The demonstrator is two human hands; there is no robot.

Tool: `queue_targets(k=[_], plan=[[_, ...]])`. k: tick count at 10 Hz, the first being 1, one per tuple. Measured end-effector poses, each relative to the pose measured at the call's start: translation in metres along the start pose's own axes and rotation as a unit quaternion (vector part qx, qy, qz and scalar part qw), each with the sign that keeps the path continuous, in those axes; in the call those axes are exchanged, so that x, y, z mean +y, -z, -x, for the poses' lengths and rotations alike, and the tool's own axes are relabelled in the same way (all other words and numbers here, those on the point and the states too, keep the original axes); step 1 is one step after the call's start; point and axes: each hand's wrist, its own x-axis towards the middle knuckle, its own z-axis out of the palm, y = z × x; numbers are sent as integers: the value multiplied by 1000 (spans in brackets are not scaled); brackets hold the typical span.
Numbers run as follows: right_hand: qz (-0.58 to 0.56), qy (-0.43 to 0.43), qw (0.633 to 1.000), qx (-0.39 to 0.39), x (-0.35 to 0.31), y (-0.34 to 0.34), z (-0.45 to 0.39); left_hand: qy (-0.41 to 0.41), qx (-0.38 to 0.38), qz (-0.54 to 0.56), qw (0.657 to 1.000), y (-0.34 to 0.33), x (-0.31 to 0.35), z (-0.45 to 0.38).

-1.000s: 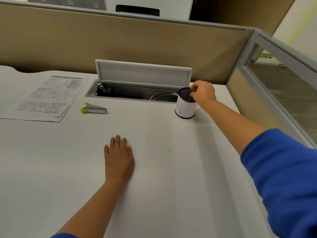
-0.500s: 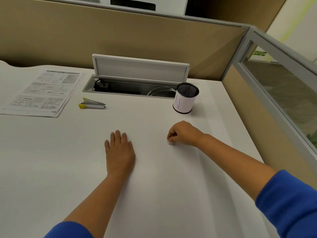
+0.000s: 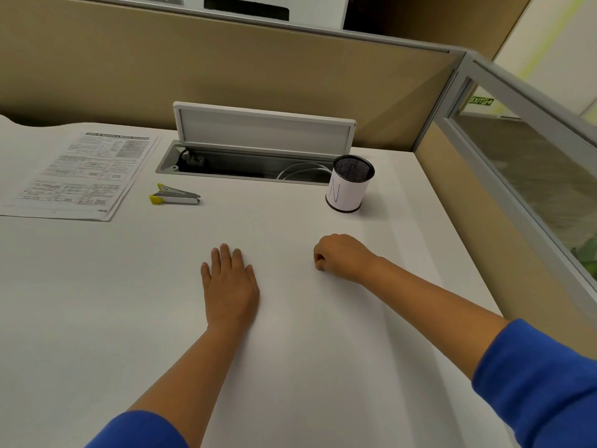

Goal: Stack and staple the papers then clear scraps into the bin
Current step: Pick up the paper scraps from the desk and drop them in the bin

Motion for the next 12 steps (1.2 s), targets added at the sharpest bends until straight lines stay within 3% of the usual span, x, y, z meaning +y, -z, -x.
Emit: queue_targets(k=[2, 6, 8, 10, 12], plan=[[38, -4, 999, -20, -3, -7, 0, 2, 0, -4, 1000, -1, 0, -1], [-52, -8, 998, -18, 3, -11, 6, -1, 4, -10, 1000, -2, 0, -2], [-124, -18, 992, 8, 14, -6, 7, -1, 6, -14, 1000, -2, -1, -2], [-107, 7, 994, 36, 12, 0, 13, -1, 5, -11, 1000, -2, -1, -2], [-88, -48, 992, 80, -2, -16, 6, -1, 5, -9, 1000, -3, -1, -2]])
